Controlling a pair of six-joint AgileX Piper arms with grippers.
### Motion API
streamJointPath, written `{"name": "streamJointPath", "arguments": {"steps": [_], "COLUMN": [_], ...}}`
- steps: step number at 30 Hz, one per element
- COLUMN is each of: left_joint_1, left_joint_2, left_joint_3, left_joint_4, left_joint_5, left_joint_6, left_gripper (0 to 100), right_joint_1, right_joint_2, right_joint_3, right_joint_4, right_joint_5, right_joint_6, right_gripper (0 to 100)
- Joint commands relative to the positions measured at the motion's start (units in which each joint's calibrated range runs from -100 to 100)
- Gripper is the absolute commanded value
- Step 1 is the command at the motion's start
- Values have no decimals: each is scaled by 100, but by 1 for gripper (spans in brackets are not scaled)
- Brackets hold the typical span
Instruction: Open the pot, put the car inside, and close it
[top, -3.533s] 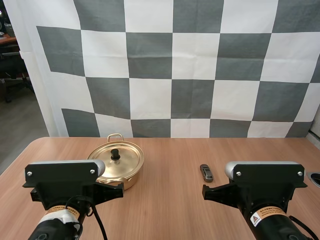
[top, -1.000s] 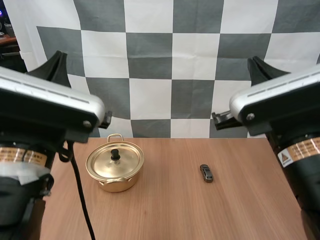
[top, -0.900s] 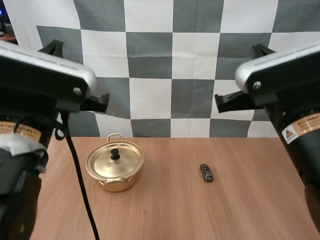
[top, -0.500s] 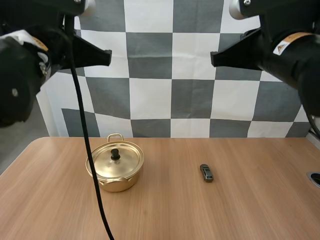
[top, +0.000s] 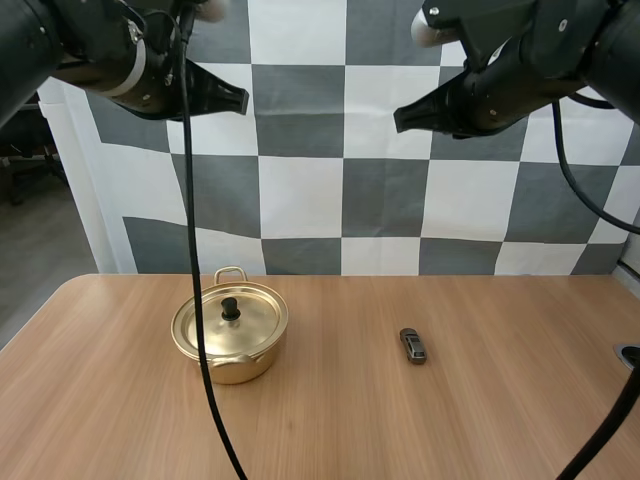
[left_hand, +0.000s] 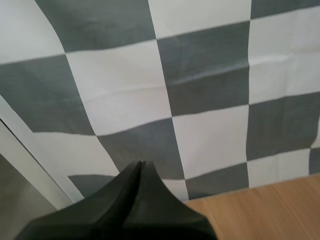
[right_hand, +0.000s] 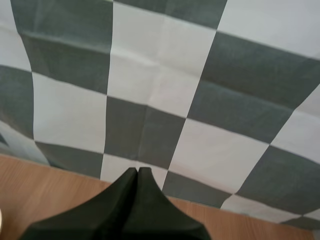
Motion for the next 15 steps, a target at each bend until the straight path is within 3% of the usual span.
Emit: {"name": "streamJointPath", "arguments": {"steps": [1, 15], "left_joint_1": [0, 0], "left_joint_2": [-2, -2], "left_joint_3": [841, 2037], "left_joint_4": [-21, 172], "left_joint_5": [3424, 3424], "left_joint_6": [-3, 363], "left_gripper": [0, 0], "right_joint_1": [0, 0], "right_joint_2": [-1, -1], "right_joint_3": [1086, 1514], "right_joint_4": [53, 123], "right_joint_5": [3175, 3175], "right_joint_6": [-1, -1], "right_gripper": [0, 0]}}
